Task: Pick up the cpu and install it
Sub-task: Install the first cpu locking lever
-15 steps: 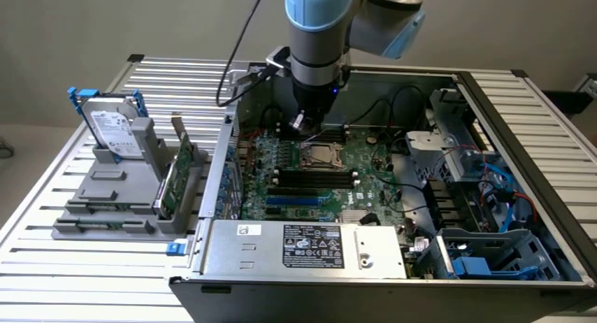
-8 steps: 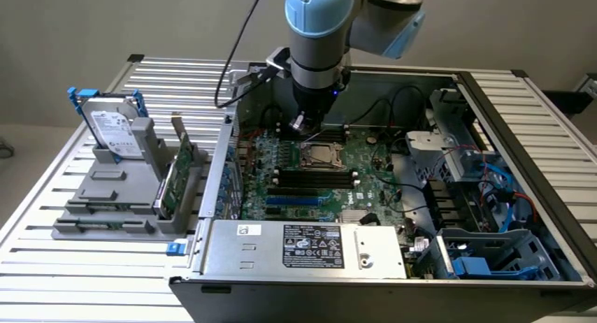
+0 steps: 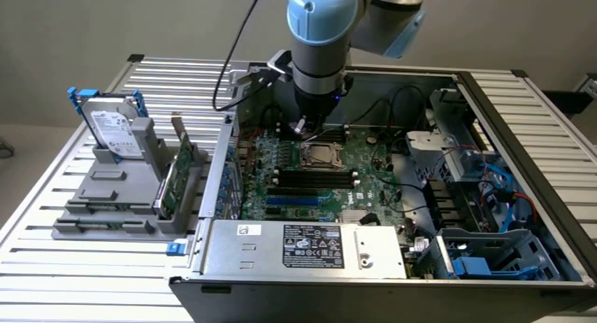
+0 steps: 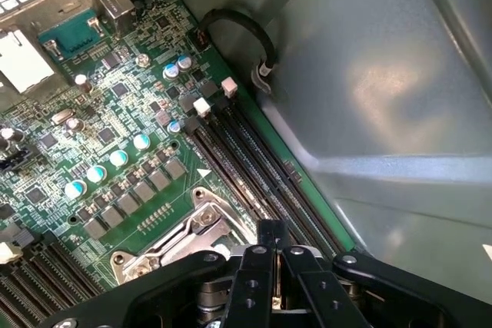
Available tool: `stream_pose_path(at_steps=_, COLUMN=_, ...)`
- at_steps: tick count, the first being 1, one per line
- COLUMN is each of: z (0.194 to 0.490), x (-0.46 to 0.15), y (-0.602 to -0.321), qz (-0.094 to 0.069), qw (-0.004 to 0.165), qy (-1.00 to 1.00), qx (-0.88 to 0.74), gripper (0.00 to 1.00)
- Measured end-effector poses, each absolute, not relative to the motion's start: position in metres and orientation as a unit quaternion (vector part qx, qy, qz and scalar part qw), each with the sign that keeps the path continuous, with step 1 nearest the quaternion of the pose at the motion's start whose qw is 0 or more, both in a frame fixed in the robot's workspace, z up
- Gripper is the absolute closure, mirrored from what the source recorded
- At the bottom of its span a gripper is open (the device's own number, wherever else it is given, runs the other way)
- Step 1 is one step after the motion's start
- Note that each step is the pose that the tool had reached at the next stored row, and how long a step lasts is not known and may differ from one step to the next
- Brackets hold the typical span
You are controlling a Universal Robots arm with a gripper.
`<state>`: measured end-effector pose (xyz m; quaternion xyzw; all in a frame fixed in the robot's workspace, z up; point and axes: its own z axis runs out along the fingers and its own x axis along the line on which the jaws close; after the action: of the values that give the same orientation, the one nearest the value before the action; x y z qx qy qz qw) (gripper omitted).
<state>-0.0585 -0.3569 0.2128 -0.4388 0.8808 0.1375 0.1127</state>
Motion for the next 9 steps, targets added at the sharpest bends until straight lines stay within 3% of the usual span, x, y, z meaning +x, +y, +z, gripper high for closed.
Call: stream_pose_path(at_steps=9, z=0.211, x=-0.0569, y=-0.3597, qz=0.158, qw=0.124, qy=0.879, qx=-0.433, gripper=0.89)
